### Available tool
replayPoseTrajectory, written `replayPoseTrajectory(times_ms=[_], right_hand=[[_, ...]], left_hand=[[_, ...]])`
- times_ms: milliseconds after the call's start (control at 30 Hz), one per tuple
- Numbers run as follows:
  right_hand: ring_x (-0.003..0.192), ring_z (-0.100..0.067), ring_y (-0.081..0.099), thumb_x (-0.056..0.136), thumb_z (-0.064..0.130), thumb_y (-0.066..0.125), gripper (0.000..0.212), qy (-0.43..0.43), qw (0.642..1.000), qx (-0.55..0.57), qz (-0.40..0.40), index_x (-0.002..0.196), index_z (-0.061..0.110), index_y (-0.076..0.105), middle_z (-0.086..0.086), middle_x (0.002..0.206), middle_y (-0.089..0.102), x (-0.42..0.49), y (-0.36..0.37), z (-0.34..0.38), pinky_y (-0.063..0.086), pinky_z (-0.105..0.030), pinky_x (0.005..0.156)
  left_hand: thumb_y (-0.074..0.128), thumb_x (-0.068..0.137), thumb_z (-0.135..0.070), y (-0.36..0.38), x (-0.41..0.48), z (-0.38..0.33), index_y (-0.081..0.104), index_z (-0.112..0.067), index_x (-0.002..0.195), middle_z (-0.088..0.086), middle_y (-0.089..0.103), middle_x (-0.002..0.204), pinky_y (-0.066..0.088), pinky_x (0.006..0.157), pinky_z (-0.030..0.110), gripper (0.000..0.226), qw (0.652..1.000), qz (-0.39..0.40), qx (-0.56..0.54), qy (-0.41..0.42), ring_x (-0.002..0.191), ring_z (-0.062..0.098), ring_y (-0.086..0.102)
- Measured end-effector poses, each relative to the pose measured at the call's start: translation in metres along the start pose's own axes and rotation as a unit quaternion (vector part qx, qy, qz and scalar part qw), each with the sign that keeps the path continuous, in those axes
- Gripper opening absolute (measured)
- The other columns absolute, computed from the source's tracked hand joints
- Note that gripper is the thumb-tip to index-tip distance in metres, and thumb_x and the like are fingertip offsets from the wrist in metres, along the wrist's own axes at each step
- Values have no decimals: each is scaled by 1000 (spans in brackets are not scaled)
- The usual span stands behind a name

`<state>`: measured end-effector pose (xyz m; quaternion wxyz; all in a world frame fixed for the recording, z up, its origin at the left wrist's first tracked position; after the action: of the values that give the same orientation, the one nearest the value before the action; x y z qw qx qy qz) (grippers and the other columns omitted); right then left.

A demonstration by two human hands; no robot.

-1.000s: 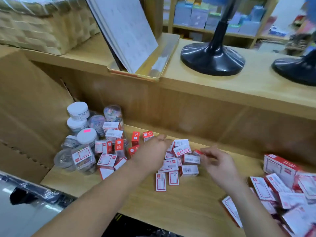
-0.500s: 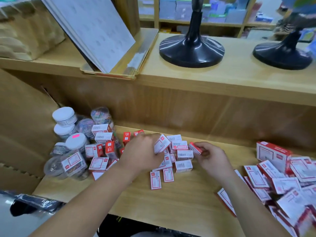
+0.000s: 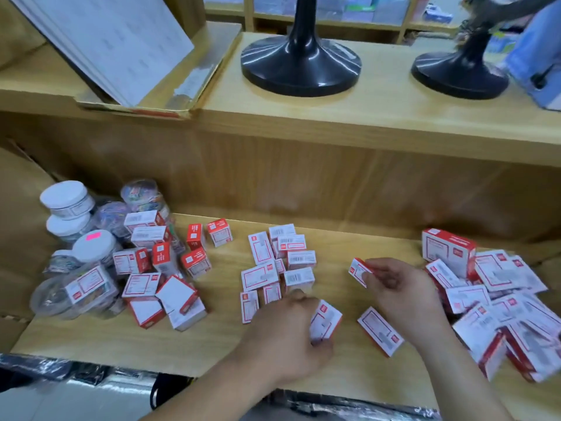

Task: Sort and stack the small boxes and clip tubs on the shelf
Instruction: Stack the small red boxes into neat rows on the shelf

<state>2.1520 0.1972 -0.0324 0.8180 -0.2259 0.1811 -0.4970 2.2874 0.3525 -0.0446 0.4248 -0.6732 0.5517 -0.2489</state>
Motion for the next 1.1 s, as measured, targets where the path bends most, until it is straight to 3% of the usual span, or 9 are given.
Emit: replayPoseTrajectory(times_ms=[167,233,367,467,533,667,767,867,1100], right_hand=[[82,-7,70,90,19,71,13,12,996,-64,-67,98,30,73,15,81,72,-13,-38,-19,57,-36,80],[80,-14,69,91,19,70,16,9,992,-86,-89,106,23,74,10,80,68,-17,-46,-21,52,-32,75],[75,-7,65,91,9,67,24,-24,988,-64,-138,111,19,74,4,93,72,-29,-49,-17,52,-24,76],[84,-4,65,90,4,65,26,-33,995,-28,-93,107,21,74,8,96,72,-34,-25,-14,47,-7,69],[81,-9,67,87,4,69,24,-54,997,-30,-56,102,23,74,11,95,72,-35,-4,-9,49,-10,67],[95,-1,61,78,15,69,26,-151,985,-84,1,102,22,74,25,100,64,-32,39,18,39,-4,87],[110,-1,58,77,14,75,43,-165,978,-105,76,118,28,68,27,113,58,-24,75,27,40,-13,97],[113,-12,60,80,20,78,49,-153,974,-150,79,126,28,64,19,118,60,-18,90,23,48,-26,94],[96,-13,65,81,40,76,24,-123,984,-119,42,94,32,57,19,98,63,-15,87,16,55,-39,78]], left_hand=[[59,83,-55,23,32,-38,55,-28,107,-7,54,99,48,70,33,36,999,-32,-20,24,94,19,60],[62,85,-52,23,31,-45,56,-32,114,-11,54,96,46,72,31,36,993,-52,-85,56,93,12,58],[67,87,-43,25,1,-22,57,-37,123,-22,52,97,47,76,22,39,979,-69,-174,79,87,2,58],[67,87,-40,18,-24,12,66,-32,115,-24,55,100,50,76,20,29,977,-98,-186,46,83,-5,59],[66,86,-39,5,-38,33,71,-29,111,-22,60,105,55,77,25,27,973,-140,-184,22,86,-1,64],[64,84,-35,-21,-54,60,67,-27,123,-18,55,126,55,87,30,40,965,-222,-137,-29,109,6,63],[68,81,-37,-17,-45,73,38,-26,152,-8,29,157,47,102,24,78,975,-177,-102,-88,132,13,52],[70,83,-43,-11,-29,81,11,-35,160,-12,1,168,44,104,24,98,984,-110,-78,-120,143,12,40],[76,75,-56,-14,-18,88,29,-32,155,-17,30,150,53,92,35,96,991,-80,-30,-101,123,16,57]])
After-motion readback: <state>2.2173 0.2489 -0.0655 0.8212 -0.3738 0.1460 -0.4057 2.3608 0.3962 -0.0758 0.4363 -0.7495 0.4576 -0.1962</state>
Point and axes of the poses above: each hand's wrist, its own x-axis towards the middle knuckle, its own y-axis out of the palm, z = x × y, the point moved 8 cm from there along x, towards the middle knuckle
